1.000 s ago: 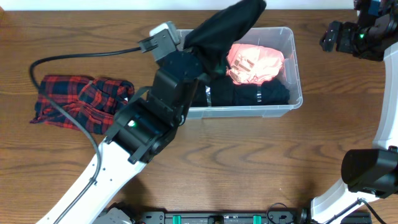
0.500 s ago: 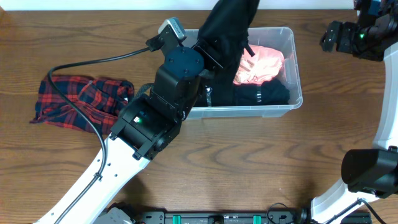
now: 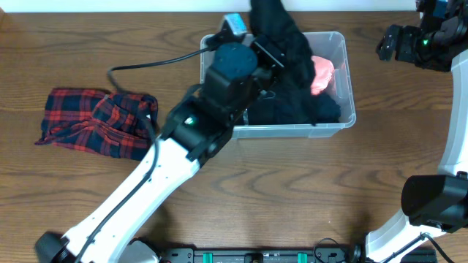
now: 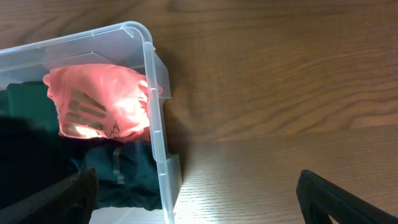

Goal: Pack container
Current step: 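Lay the black garment over the bin contents with the left gripper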

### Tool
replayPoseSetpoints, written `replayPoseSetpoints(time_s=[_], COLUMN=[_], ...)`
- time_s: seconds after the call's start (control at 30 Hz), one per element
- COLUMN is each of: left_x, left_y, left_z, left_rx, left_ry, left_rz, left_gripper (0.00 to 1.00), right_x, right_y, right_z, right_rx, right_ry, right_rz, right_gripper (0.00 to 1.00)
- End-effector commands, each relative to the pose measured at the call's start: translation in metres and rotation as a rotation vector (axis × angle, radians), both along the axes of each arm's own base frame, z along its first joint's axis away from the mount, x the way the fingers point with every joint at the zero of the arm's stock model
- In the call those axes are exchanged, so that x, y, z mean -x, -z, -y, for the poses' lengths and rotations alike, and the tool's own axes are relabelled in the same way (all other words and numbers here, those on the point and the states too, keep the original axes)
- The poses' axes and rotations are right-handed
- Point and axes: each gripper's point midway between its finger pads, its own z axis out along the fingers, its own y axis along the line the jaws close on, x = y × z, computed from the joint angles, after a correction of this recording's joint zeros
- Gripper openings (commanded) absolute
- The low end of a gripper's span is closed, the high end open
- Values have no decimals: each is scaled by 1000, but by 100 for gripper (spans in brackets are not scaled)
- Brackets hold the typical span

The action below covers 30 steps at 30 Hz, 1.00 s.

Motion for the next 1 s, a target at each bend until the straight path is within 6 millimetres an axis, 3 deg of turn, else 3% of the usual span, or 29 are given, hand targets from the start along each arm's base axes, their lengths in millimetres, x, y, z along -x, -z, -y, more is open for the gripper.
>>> replayPoseSetpoints(time_s=[0.0, 0.57, 0.97], left_x=[6, -16, -29], left_y=[-43, -38, 3], left_z=[14, 46, 65], left_rx=[110, 151, 21], left_ry=[81, 145, 264], left_rz=[78, 184, 237], left_gripper=[6, 6, 6], right_x=[0, 0, 0], right_y=[0, 0, 0], right_z=[0, 0, 0], right_rx=[12, 12, 12], right_ry=[-16, -16, -16], right_rz=[-1, -1, -1], right_gripper=[99, 99, 99])
